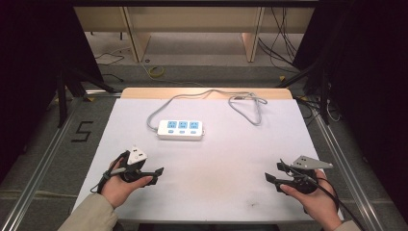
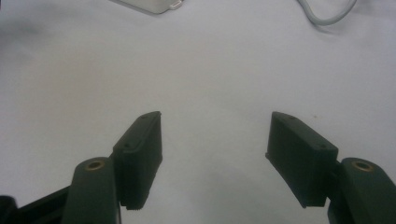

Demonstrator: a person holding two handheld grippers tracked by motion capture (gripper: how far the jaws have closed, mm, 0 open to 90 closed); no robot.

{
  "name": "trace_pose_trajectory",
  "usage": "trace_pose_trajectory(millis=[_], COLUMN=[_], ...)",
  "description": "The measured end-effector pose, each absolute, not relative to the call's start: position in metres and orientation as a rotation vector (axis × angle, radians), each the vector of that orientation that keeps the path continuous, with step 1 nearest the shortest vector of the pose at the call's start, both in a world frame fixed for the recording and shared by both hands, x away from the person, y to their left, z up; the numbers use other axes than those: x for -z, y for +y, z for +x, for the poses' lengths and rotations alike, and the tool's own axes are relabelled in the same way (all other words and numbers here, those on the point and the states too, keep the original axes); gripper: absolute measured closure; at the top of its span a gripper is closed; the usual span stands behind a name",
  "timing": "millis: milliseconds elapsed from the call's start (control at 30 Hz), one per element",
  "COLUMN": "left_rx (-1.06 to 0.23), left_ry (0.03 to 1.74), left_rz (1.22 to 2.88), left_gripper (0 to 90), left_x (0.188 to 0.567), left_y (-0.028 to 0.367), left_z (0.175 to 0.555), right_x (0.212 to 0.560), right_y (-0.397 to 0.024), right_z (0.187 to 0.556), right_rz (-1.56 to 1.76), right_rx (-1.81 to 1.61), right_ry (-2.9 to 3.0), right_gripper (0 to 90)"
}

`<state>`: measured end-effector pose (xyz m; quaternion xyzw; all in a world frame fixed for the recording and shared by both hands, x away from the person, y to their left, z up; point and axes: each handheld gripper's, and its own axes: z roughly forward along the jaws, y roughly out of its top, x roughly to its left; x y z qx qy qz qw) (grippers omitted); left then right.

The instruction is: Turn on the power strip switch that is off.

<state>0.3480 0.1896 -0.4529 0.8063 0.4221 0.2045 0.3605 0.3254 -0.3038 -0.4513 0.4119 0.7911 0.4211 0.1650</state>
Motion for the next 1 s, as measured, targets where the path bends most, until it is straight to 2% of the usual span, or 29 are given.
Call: trace_pose_trajectory(millis=[100,133,233,267,367,1000], left_rx=[-0.532,-0.529,-0.482,-0.481,-0.496,-0.552], left_ry=[1.098,1.106,1.119,1.119,1.131,1.18], left_rz=[2.075,2.076,2.065,2.056,2.035,2.023], left_gripper=[30.7,36.8,62.6,76.6,89.4,89.7], left_x=[0.452,0.451,0.448,0.448,0.446,0.441], left_y=[0.191,0.192,0.197,0.198,0.2,0.19], left_z=[0.348,0.348,0.347,0.347,0.349,0.384], right_x=[0.451,0.451,0.451,0.451,0.451,0.451], right_y=[-0.304,-0.303,-0.302,-0.302,-0.302,-0.301], right_z=[0.325,0.325,0.325,0.325,0.325,0.326], right_rz=[1.173,1.171,1.17,1.169,1.167,1.173], right_rx=[-1.2,-1.202,-1.202,-1.201,-1.202,-1.198], right_ry=[2.253,2.252,2.253,2.254,2.255,2.254], right_gripper=[35.8,35.8,35.8,35.8,35.8,35.8])
